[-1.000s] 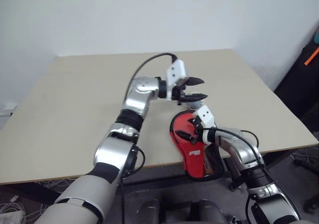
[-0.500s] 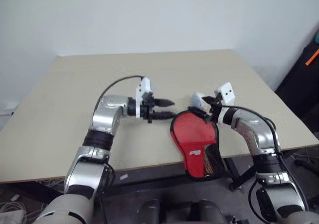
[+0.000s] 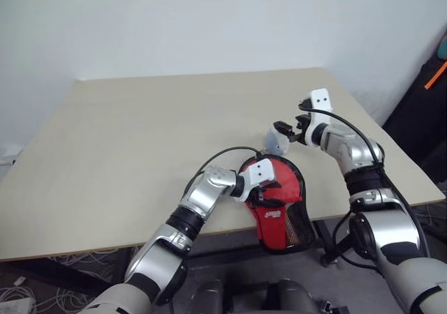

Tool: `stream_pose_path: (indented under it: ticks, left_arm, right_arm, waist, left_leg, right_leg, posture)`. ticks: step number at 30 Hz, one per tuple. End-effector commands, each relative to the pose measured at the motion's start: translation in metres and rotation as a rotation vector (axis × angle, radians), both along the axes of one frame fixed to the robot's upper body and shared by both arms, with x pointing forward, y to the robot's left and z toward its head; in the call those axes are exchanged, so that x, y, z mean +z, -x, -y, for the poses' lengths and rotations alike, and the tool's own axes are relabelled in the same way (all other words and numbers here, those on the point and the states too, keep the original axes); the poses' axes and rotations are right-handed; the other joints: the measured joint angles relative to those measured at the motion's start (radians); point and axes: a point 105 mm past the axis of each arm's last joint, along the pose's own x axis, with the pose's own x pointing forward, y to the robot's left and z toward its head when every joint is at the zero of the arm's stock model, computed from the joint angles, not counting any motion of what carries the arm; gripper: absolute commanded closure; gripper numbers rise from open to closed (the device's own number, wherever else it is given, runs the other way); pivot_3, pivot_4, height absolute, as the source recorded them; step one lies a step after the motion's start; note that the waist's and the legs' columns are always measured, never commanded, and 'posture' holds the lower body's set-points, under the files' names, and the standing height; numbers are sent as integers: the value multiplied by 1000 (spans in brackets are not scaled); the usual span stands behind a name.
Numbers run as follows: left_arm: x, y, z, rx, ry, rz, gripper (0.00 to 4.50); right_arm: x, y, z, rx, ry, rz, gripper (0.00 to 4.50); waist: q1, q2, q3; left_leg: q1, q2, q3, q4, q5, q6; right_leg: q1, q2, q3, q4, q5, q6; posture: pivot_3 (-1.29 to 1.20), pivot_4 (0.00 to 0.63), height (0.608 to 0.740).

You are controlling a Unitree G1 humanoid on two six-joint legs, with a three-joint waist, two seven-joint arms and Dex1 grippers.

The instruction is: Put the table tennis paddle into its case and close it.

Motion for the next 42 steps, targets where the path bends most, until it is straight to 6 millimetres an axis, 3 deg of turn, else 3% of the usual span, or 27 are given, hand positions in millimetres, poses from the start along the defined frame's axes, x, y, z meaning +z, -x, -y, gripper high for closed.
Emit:
stream_pose_path:
  ticks: [1, 6, 12, 17, 23, 27, 30, 34, 42]
  left_arm:
    - [-10, 0, -4, 22, -109, 24, 1758]
    - [-7, -4, -8, 67, -155, 26, 1758]
    - [-3, -6, -9, 101, -148, -3, 1758]
    - [-1, -13, -15, 159, -170, -14, 1729]
    - [30, -17, -10, 195, -44, -107, 1729]
    - [25, -18, -11, 238, -36, -212, 1729]
    - [12, -8, -9, 252, -49, -337, 1729]
    - [-14, 0, -14, 272, -141, -348, 1729]
    - [-33, 5, -17, 309, -192, -410, 1729]
  right_arm:
    - [7, -8, -5, -21, 2, -25, 0]
    - [4, -6, -23, 39, -9, -73, 0]
    - [-9, -7, -28, 17, 20, -126, 0]
    - [-17, -6, -29, 2, 33, -148, 1162]
    - [-25, -6, -23, -41, 32, -169, 3321]
    - [-28, -4, -22, -49, 1, -188, 4487]
    - [-29, -3, -19, -66, -51, -210, 4487]
    - [-30, -1, 1, -130, -83, -217, 4487]
    - [-25, 5, 46, -280, -190, -198, 4487]
  waist:
    - [0, 0, 0]
    - [0, 0, 0]
    - [0, 0, 0]
    - [-1, 0, 0]
    - [-11, 0, 0]
    - [-13, 1, 0]
    - [-13, 1, 0]
    - [-12, 1, -1]
    - [-5, 2, -2]
  left_leg:
    - [0, 0, 0, 0, 0, 0]
    - [0, 0, 0, 1, 0, 0]
    - [0, 0, 0, 0, 0, 0]
    - [1, 0, 0, 0, 0, 0]
    - [1, 0, 0, 0, 0, 0]
    - [1, 0, 0, 0, 0, 0]
    - [1, -1, 0, 0, 0, 0]
    - [1, -2, -1, 0, 0, 0]
    - [2, -2, -1, 1, 0, 0]
  right_leg:
    - [0, 0, 0, 0, 0, 0]
    - [0, 0, 1, 0, 0, 0]
    - [0, 0, 1, 0, 0, 0]
    - [1, 0, 1, 0, 0, 0]
    - [0, 0, 2, 1, 0, 0]
    - [0, 0, 2, 1, 0, 0]
    - [1, 0, 2, 1, 0, 0]
    - [2, 0, 2, 0, 0, 1]
    - [3, -1, 2, 0, 0, 0]
  posture:
    - [0, 0, 740]
    - [0, 0, 740]
    - [0, 0, 740]
    - [0, 0, 740]
    - [0, 0, 740]
    - [0, 0, 740]
    - [0, 0, 740]
    - [0, 0, 740]
    - [0, 0, 740]
